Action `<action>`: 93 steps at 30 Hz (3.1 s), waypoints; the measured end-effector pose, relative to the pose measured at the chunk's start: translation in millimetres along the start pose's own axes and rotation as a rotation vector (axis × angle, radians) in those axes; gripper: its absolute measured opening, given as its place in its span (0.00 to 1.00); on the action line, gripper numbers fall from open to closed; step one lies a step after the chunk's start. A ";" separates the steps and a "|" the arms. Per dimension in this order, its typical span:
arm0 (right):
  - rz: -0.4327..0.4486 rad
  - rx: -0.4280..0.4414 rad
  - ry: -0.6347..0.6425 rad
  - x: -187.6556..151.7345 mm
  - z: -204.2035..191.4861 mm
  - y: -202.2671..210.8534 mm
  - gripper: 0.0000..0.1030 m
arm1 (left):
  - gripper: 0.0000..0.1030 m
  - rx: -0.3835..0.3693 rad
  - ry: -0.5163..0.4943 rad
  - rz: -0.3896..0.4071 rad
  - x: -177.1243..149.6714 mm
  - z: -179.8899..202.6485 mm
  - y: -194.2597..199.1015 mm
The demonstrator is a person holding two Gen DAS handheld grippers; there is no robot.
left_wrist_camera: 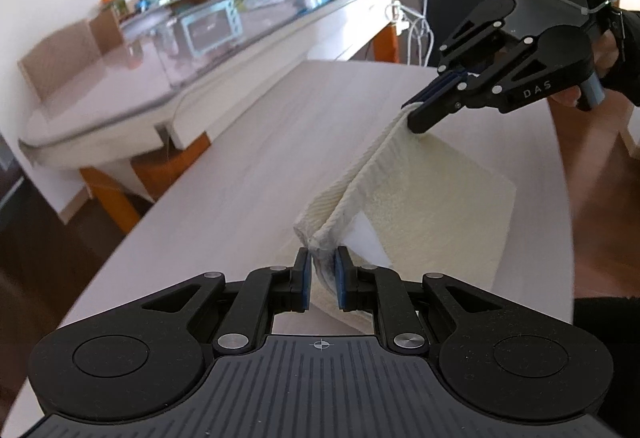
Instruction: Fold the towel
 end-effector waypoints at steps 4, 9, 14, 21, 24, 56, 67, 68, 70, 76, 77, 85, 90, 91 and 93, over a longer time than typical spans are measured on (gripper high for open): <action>-0.014 0.008 -0.006 -2.3 6.5 -11.0 0.07 | 0.13 0.002 0.020 -0.014 -4.3 -4.9 -6.7; -0.002 0.002 -0.003 0.6 4.4 -9.6 0.07 | 0.13 0.017 0.046 -0.013 -5.1 -10.6 -8.8; 0.028 0.014 -0.043 5.9 8.6 -7.2 0.07 | 0.13 0.035 0.078 -0.004 -4.5 -17.8 -9.7; 0.032 0.004 -0.112 4.6 20.2 -21.1 0.08 | 0.13 0.077 0.118 -0.033 -5.9 -24.2 -20.5; 0.046 0.003 -0.128 9.6 22.3 -22.0 0.08 | 0.16 0.090 0.124 -0.035 -6.3 -26.4 -20.6; -0.012 -0.079 -0.084 0.8 19.6 -50.2 0.15 | 0.18 0.138 0.217 -0.038 -10.1 -30.7 -25.4; 0.004 -0.103 -0.127 6.5 24.6 -45.8 0.25 | 0.24 0.158 0.228 -0.035 -11.4 -30.4 -25.2; 0.023 -0.099 -0.153 8.2 26.7 -40.1 0.26 | 0.28 0.164 0.232 -0.034 -12.0 -30.6 -24.9; 0.055 -0.084 -0.206 9.4 30.2 -26.4 0.31 | 0.35 0.172 0.241 -0.032 -13.4 -31.5 -23.9; 0.061 -0.088 -0.246 -6.6 23.2 5.2 0.33 | 0.53 0.188 0.305 -0.013 -20.2 -37.6 -16.9; 0.059 -0.089 -0.243 -9.0 20.0 7.7 0.33 | 0.55 0.186 0.321 -0.006 -21.0 -38.7 -14.7; 0.048 -0.024 -0.198 -19.7 -16.6 9.1 0.33 | 0.53 0.220 0.338 0.058 -10.7 -35.5 9.1; 0.021 -0.004 -0.135 -23.1 -37.0 -1.5 0.33 | 0.51 0.250 0.266 0.032 3.3 -31.5 -7.9; 0.015 -0.004 -0.132 -24.0 -38.5 -3.2 0.33 | 0.49 0.259 0.268 0.024 4.4 -33.1 -13.3; 0.004 -0.005 -0.125 -25.7 -40.6 -6.8 0.33 | 0.49 0.270 0.275 0.009 5.2 -36.2 -22.3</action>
Point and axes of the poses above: each gripper's, at about its wrist camera, not at the fingertips, and y roughly against the way its jaws point, z to its right, x to its top, the point moved 5 cm from there along -y, roughly the way its jaws point, and after that the axes turned 6 degrees about -y, right-handed, at the moved point
